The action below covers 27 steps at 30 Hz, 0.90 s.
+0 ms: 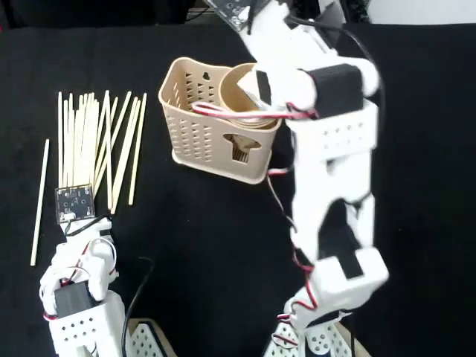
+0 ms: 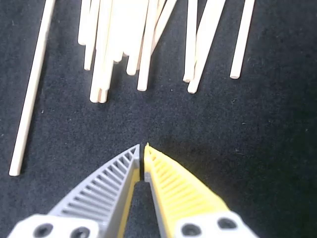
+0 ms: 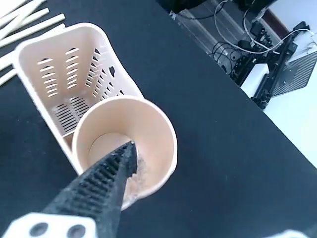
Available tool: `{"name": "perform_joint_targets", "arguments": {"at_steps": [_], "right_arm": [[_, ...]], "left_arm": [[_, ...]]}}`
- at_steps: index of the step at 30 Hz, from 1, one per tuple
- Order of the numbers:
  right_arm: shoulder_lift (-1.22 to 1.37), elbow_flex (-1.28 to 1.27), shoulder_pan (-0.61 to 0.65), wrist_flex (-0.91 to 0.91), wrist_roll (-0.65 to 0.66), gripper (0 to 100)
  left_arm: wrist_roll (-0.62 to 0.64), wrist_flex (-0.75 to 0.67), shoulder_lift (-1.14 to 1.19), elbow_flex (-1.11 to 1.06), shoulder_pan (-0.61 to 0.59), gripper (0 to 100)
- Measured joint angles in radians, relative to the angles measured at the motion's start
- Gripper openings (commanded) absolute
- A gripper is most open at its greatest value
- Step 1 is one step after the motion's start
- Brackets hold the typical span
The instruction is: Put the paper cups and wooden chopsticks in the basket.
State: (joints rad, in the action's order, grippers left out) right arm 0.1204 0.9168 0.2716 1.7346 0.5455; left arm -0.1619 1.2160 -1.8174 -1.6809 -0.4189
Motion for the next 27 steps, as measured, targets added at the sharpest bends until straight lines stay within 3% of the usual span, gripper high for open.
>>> {"name": "perform_joint_targets", "arguments": {"at_steps": [6,11,19,27], "right_arm": [[-0.333,-0.244,-0.006,0.0,-0.014,24.8],[-0.617,-0.453,-0.106,-0.006,-0.101,2.2],[-0.936,-0.988,-0.373,-0.255,-0.272,3.9],[-1.26,-1.734,-0.404,-0.617,-0.295,4.1]], "left_arm": [[0.0,0.0,0.0,0.0,0.0,3],[0.0,0.0,0.0,0.0,0.0,3],[0.0,0.0,0.0,0.0,0.0,3],[0.0,0.0,0.0,0.0,0.0,3]]}}
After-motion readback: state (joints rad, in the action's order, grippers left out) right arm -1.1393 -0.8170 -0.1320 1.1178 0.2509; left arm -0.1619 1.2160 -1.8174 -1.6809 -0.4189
